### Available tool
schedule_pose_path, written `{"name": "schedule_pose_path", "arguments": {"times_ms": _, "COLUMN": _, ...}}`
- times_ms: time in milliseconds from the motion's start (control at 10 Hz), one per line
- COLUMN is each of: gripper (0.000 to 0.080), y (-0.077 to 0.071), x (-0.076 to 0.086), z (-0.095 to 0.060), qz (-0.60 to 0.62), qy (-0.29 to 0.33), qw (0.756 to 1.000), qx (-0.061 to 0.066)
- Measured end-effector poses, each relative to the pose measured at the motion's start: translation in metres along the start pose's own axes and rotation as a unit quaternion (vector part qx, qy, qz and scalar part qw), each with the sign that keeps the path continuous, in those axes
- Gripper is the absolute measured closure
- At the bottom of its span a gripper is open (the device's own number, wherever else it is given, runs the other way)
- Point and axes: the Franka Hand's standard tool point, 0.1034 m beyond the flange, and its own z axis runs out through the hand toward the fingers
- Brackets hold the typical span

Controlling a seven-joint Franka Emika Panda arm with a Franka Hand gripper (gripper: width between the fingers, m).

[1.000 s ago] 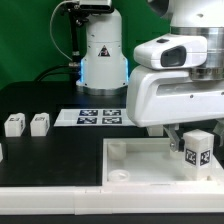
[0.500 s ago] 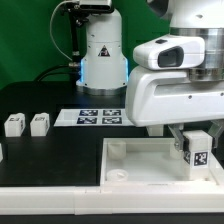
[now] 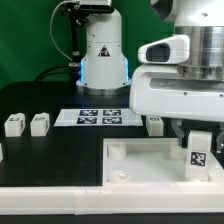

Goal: Assemble one leg

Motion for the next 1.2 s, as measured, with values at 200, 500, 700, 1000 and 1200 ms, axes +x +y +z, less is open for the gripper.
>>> {"name": "schedule_pose_path", "arguments": {"times_ms": 200, "gripper": 0.0509, "y": 0.0001, "x": -0.0001, "z": -0.0001, "qz": 0.126, "qy": -0.002, "qw": 0.992, "qx": 0.004}}
{"name": "schedule_pose_path", "arguments": {"times_ms": 500, "gripper": 0.0509, "y": -0.0011, "x": 0.0013, "z": 0.0000, "qz": 0.260, "qy": -0.007, "qw": 0.965, "qx": -0.005}}
{"name": "schedule_pose_path", "arguments": {"times_ms": 700, "gripper": 0.0443, "y": -0.0012, "x": 0.0011, "z": 0.0005, "qz": 0.237, "qy": -0.008, "qw": 0.972, "qx": -0.004}}
{"name": "schedule_pose_path", "arguments": {"times_ms": 1000, "gripper": 0.0168, "y": 0.0007, "x": 0.0035, "z": 0.0013, "qz": 0.099, "qy": -0.002, "qw": 0.995, "qx": -0.004}}
{"name": "schedule_pose_path", "arguments": {"times_ms": 1200, "gripper": 0.0153, "y": -0.0018, "x": 0.0030, "z": 0.0010, "qz": -0.033, "qy": 0.003, "qw": 0.999, "qx": -0.005}}
